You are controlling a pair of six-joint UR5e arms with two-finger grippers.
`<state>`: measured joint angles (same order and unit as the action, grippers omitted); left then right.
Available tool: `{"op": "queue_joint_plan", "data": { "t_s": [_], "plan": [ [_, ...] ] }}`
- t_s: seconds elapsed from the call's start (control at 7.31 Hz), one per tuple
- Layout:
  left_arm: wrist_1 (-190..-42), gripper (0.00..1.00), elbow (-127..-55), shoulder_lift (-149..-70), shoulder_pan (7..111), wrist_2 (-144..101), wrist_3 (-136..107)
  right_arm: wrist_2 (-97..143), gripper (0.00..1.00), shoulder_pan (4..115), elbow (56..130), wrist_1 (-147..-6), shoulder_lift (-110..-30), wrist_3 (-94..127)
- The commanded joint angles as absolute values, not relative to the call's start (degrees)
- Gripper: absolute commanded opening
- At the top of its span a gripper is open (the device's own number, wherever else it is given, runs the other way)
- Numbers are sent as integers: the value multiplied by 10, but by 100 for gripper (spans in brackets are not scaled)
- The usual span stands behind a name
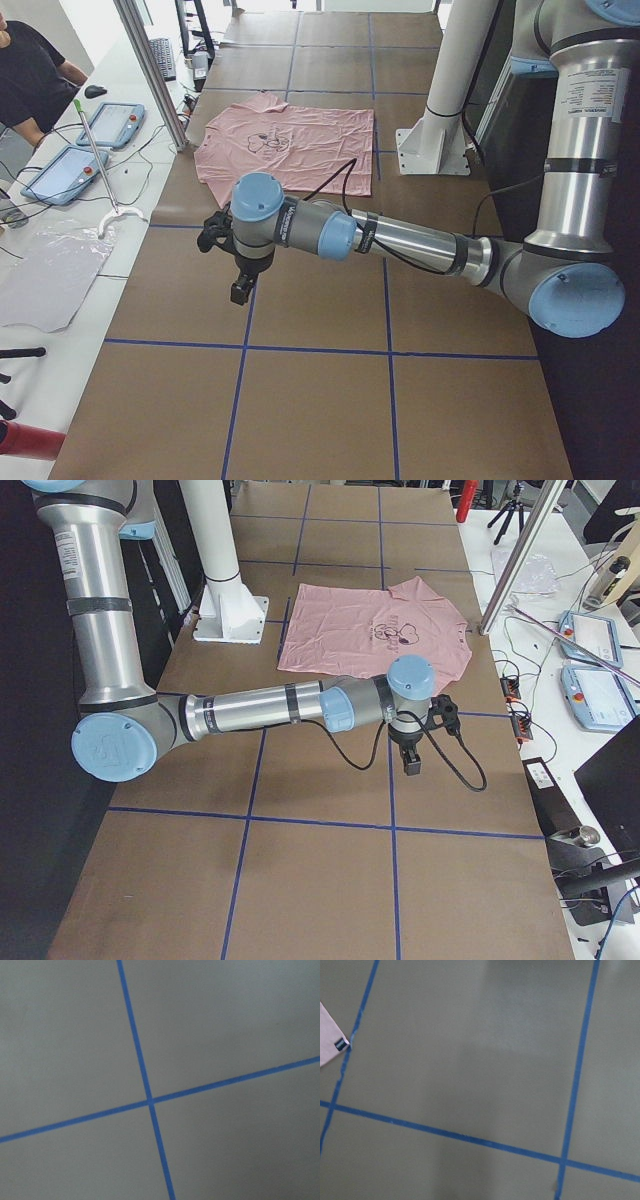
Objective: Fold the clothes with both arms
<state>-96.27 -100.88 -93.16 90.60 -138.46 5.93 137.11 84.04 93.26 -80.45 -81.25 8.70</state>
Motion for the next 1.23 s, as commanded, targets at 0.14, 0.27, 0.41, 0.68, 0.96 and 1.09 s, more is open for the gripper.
{"op": "queue_joint_plan", "data": {
  "t_s": [0.14, 0.27, 0.41, 0.68, 0.96, 1.09],
  "plan": [
    [-1094, 100, -982, -959, 851, -1399, -27, 1286, 100, 674, 887, -760, -658, 424],
    [-1098, 100, -951, -995, 835, -1400, -81, 1248, 100, 627, 830, -738, -601, 451],
    [-1099, 100, -887, -1058, 821, -1399, -159, 1235, 100, 617, 758, -662, -583, 461],
    [-1156, 100, -861, -1072, 774, -1370, -185, 1222, 100, 599, 642, -542, -559, 465],
    [-1179, 100, -861, -1072, 773, -1342, -198, 1165, 100, 564, 617, -541, -551, 465],
    [-1202, 100, -861, -1072, 773, -1342, -226, 1162, 100, 553, 613, -541, -551, 464]
  ]
}}
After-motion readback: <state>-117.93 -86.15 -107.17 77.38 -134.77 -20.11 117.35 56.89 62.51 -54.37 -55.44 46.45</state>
